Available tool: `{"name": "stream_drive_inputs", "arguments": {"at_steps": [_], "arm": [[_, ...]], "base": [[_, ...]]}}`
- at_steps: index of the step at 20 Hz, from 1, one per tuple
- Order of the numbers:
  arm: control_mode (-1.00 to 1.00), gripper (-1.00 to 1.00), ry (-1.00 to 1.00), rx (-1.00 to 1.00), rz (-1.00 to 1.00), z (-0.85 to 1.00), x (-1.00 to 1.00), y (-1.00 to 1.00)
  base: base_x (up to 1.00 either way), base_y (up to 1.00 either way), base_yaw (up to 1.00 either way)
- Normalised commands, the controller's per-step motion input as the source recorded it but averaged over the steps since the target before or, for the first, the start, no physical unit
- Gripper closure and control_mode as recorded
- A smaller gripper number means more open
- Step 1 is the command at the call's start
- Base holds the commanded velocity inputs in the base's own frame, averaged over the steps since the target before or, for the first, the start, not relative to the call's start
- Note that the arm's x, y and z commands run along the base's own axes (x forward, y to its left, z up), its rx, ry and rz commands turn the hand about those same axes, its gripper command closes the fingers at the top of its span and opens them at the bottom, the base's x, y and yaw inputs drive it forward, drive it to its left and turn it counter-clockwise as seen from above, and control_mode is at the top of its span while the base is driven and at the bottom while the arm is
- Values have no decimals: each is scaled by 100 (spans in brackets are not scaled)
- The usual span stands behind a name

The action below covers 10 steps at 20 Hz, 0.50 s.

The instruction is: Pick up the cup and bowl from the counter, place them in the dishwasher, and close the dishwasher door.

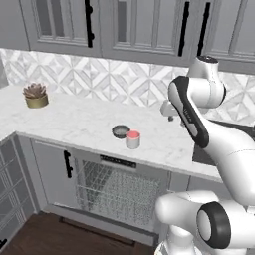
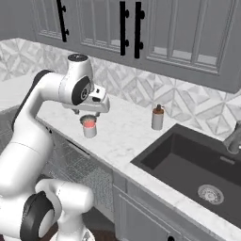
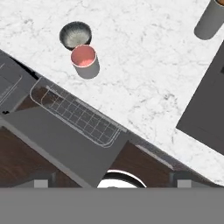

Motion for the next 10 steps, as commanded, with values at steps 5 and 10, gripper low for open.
{"name": "stream_drive_inputs", "arguments": {"at_steps": [5,10], "arm": [[100,-100,0,0,0,0,0,0],[100,-100,0,0,0,0,0,0]], "base": [[0,-8,58],[0,-27,51]]}}
